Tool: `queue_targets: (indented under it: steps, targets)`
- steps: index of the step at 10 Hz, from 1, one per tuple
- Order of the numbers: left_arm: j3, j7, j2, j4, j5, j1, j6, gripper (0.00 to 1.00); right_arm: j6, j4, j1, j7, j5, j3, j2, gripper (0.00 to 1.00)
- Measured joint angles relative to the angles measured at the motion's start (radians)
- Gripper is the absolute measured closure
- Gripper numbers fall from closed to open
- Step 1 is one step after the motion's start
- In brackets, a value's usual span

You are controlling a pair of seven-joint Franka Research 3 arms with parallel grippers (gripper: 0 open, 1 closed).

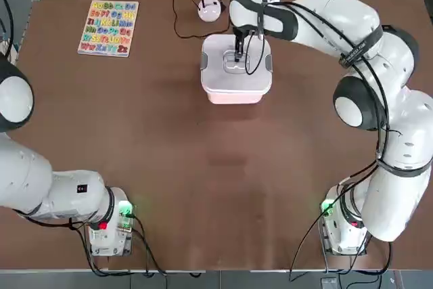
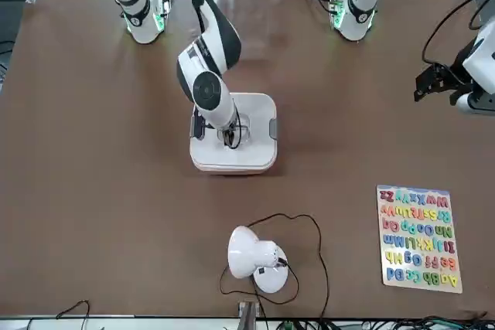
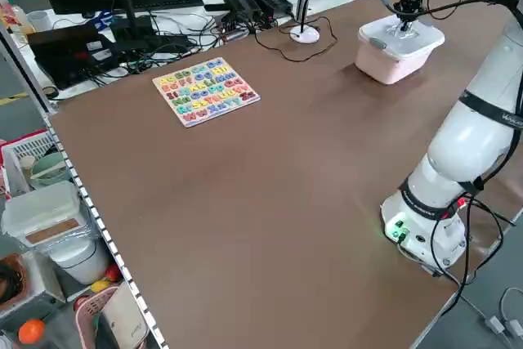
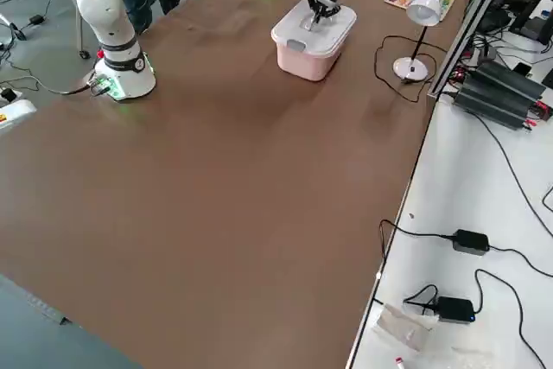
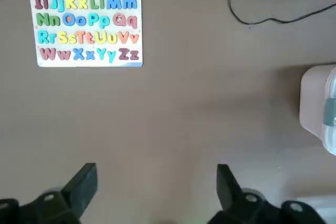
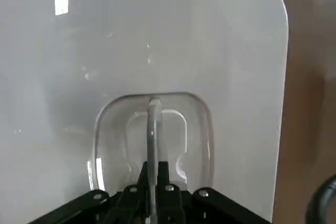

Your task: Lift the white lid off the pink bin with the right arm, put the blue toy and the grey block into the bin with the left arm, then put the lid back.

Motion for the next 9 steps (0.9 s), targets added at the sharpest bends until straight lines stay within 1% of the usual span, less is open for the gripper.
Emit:
queue_targets:
  steps: [3, 7, 9]
  targets:
    - [0.000, -0.001, 0.000, 0.000, 0.000, 0.000, 0.000, 0.00, 0.003, 0.003, 0.000, -0.041, 0.000, -0.001, 0.000, 0.93]
    - [0.000, -0.001, 0.000, 0.000, 0.000, 0.000, 0.000, 0.00, 0.004, 0.003, 0.001, -0.047, -0.001, 0.000, 0.000, 0.92]
    - [-0.001, -0.007, 0.000, 0.000, 0.000, 0.000, 0.000, 0.00, 0.014, 0.007, 0.004, -0.047, 0.000, 0.005, 0.000, 0.66]
